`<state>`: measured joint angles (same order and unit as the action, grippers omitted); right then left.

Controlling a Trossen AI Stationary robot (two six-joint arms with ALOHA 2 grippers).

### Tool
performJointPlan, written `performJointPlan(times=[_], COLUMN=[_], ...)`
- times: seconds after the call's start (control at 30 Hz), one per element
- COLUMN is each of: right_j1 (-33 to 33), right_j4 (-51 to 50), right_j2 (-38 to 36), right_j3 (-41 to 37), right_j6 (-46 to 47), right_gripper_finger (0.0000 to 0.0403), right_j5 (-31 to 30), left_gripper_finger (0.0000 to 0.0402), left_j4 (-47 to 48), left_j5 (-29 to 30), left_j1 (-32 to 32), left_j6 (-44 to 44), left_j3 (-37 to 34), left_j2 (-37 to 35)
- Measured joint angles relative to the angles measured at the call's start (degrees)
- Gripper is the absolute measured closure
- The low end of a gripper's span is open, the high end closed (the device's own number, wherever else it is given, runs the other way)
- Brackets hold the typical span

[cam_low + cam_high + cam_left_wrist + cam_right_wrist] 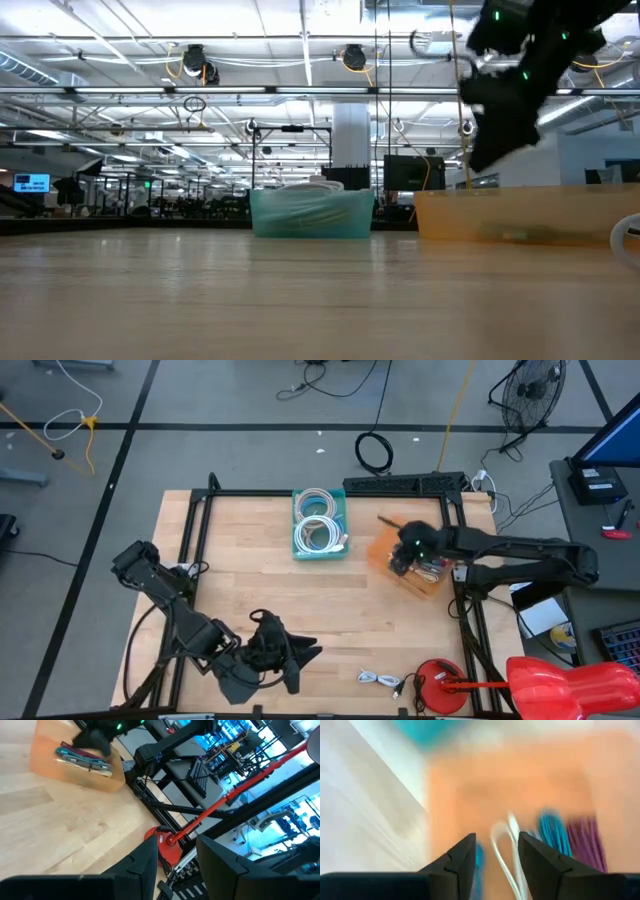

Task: Pick & Place USB Port
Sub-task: Put the white charger cable into the orange bin

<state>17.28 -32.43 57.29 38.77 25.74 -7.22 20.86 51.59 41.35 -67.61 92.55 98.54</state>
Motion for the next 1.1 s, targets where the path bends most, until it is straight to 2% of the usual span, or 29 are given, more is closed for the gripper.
performJointPlan(times=[0.1, 0.3, 0.43, 0.6, 0.83, 0.93, 1.1], right_j1=[0.0, -1.36, -7.68, -21.42, -41.35, -47.2, -52.89], right_j4=[3.82, 19.35, 22.02, 20.52, 20.27, 20.19, 20.03], right_j2=[-2.58, -8.01, -10.36, -11.41, -9.18, -6.11, 1.1], right_j3=[3.97, 6.14, 6.14, 6.12, 6.13, 5.73, 4.59], right_j6=[0.88, 10.73, 17.83, 23.43, 24.68, 26.04, 27.6], right_gripper_finger=[0.0265, 0.0263, 0.0262, 0.0262, 0.0261, 0.0261, 0.0261], right_j5=[3.44, 23.35, 31.28, 30.19, 18.19, 14.61, 13.24], left_gripper_finger=[0.0266, 0.0266, 0.0266, 0.0266, 0.0266, 0.0266, 0.0266], left_j4=[-0.09, -1.1, -1.62, -1.62, -1.29, -1.24, -1.18], left_j5=[-0.04, -2.78, -3.46, -3.84, -3.54, -3.56, -3.85], left_j1=[-0.75, -2.39, -2.98, -3.46, -4.16, -5.25, -7.59], left_j6=[0.0, 1.84, 2.68, 3.59, 4.5, 4.5, 4.72], left_j3=[-0.02, -0.02, -0.02, -0.02, -0.02, -0.02, -0.02], left_j2=[0.0, 0.02, 0.02, 0.02, 0.02, 0.02, 0.58])
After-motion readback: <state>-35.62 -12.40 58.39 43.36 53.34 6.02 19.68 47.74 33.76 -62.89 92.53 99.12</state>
